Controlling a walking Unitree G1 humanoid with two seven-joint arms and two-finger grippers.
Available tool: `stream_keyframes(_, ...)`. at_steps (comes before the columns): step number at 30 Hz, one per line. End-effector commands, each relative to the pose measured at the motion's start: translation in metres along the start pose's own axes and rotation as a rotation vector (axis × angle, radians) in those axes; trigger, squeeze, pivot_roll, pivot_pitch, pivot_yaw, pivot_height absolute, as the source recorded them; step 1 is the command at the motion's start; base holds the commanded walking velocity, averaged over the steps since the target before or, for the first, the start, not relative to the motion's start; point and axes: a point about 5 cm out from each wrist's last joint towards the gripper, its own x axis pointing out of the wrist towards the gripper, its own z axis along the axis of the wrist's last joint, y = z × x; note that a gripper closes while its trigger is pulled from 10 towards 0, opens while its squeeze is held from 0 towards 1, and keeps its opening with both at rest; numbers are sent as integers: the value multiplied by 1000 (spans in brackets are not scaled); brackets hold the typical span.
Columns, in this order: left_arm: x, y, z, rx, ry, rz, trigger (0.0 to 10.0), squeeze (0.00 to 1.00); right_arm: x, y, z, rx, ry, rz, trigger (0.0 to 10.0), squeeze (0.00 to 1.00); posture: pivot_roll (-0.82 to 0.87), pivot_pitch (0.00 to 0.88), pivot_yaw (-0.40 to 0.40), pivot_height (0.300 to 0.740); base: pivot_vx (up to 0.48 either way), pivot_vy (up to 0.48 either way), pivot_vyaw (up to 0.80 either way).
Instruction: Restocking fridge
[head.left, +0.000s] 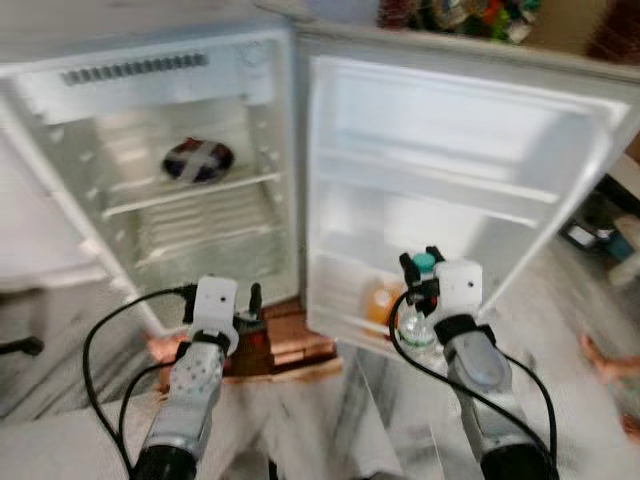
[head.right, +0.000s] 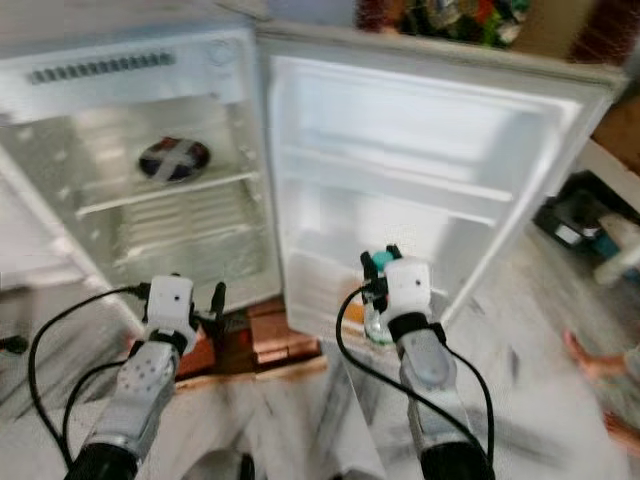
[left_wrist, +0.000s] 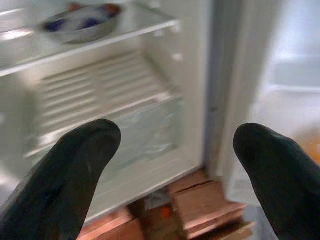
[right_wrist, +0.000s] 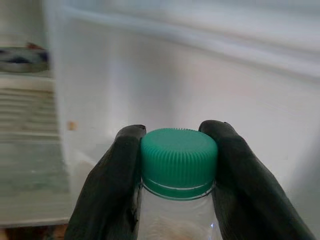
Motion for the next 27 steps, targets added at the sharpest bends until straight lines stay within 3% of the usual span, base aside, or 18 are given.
stream_keyframes(1,-1,-1,-3,6,19,3,10000,0,2,0,6,-1,-25,10,10000,0,100,50,-11,740,0,0,781)
stream_keyframes(14,0,-2,-4,8,27,2,10000,0,3,-1,7,4,-31,14,10000,0,95,50,-13,740,0,0,714)
stream_keyframes(23,1,-4,-4,6,26,-7,10000,0,3,-1,7,13,-29,6,10000,0,92,50,-13,740,0,340,0)
stream_keyframes(27,1,-4,-4,4,29,-7,10000,0,2,-2,7,11,-27,5,10000,0,90,52,-16,740,0,0,0)
